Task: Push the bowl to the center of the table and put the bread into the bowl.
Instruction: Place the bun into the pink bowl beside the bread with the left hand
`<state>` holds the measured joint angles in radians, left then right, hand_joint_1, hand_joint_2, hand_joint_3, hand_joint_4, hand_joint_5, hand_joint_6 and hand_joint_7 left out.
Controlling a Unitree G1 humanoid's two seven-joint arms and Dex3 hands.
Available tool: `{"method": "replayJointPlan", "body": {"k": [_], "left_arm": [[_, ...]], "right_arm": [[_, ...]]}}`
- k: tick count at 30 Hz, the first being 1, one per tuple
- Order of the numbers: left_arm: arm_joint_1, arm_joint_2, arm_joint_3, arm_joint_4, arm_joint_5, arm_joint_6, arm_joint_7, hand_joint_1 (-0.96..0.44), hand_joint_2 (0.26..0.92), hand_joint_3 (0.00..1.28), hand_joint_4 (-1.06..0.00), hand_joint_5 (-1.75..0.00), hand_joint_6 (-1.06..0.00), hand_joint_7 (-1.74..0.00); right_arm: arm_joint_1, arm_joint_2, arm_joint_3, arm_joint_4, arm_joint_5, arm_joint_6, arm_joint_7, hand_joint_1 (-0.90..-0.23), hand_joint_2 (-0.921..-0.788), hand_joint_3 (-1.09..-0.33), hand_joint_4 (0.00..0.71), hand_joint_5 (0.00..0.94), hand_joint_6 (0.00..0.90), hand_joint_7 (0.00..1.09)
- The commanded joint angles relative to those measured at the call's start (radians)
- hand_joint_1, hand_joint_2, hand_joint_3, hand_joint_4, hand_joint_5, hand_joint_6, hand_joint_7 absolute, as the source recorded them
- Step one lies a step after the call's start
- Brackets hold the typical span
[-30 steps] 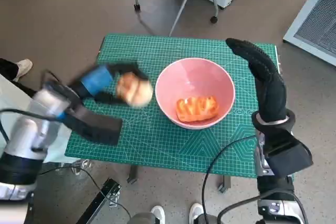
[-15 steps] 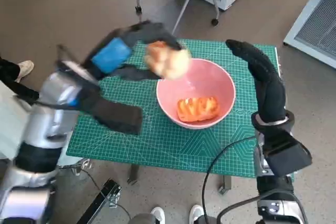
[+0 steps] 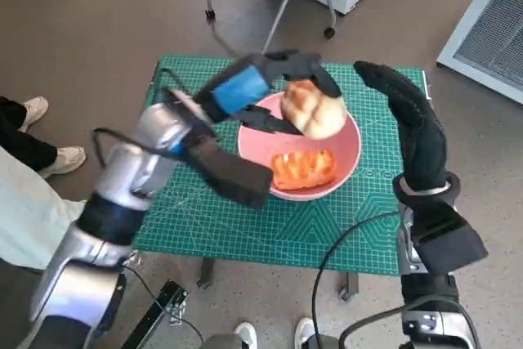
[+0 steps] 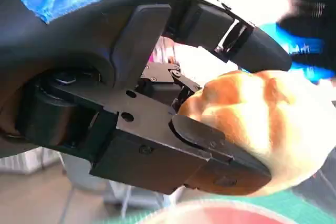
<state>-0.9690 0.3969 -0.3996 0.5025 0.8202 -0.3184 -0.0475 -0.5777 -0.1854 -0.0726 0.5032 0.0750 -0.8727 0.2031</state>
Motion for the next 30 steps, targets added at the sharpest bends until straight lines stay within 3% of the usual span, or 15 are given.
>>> {"method": "replayJointPlan", "body": {"k": [1, 2, 5, 10, 16, 22, 27, 30], "left_arm": [[-0.025, -0.006, -0.027, 0.031, -0.005, 0.061, -0.110, -0.09, 0.889, 0.19, -0.39, -0.45, -0.39, -0.95], [-0.026, -0.006, -0.032, 0.026, -0.003, 0.077, -0.138, -0.06, 0.882, 0.13, -0.34, -0.29, -0.37, -0.68], [-0.024, 0.003, -0.044, -0.013, -0.002, 0.130, -0.244, -0.03, 0.872, 0.05, -0.26, -0.09, -0.37, -0.30], [-0.009, -0.001, -0.026, -0.069, -0.044, 0.200, -0.365, -0.04, 0.861, 0.01, -0.21, -0.02, -0.40, -0.11], [0.022, 0.002, 0.024, -0.105, -0.139, 0.222, -0.419, -0.03, 0.857, 0.00, -0.19, 0.00, -0.42, -0.06], [0.052, 0.005, 0.125, -0.145, -0.319, 0.221, -0.463, -0.03, 0.857, 0.00, -0.20, -0.01, -0.52, -0.09], [0.107, -0.005, 0.207, -0.215, -0.432, 0.229, -0.441, -0.02, 0.861, 0.00, -0.31, -0.05, -0.59, -0.12], [0.152, -0.005, 0.247, -0.264, -0.457, 0.198, -0.378, -0.01, 0.865, 0.00, -0.42, -0.07, -0.63, -0.16]], "right_arm": [[0.027, -0.010, -0.004, -0.002, 0.012, -0.001, 0.017, -0.605, -0.921, -0.826, 0.305, 0.057, -0.001, 0.80], [0.029, -0.010, -0.004, -0.004, 0.012, -0.002, 0.017, -0.606, -0.921, -0.825, 0.305, 0.057, -0.001, 0.80], [0.032, -0.010, -0.006, -0.007, 0.013, -0.006, 0.017, -0.605, -0.921, -0.823, 0.305, 0.056, -0.001, 0.80], [0.032, -0.009, -0.011, -0.001, 0.013, -0.013, 0.014, -0.598, -0.921, -0.822, 0.304, 0.054, -0.001, 0.79], [0.023, -0.007, -0.017, 0.021, 0.012, -0.026, 0.009, -0.603, -0.921, -0.816, 0.303, 0.051, -0.001, 0.79], [0.016, 0.001, -0.016, 0.026, 0.013, -0.026, 0.005, -0.606, -0.921, -0.814, 0.304, 0.048, -0.001, 0.79], [0.016, 0.005, -0.015, 0.026, 0.012, -0.027, 0.004, -0.606, -0.921, -0.814, 0.304, 0.047, 0.000, 0.79], [0.013, 0.006, -0.016, 0.027, 0.020, -0.025, 0.008, -0.605, -0.921, -0.814, 0.305, 0.046, 0.001, 0.80]]}}
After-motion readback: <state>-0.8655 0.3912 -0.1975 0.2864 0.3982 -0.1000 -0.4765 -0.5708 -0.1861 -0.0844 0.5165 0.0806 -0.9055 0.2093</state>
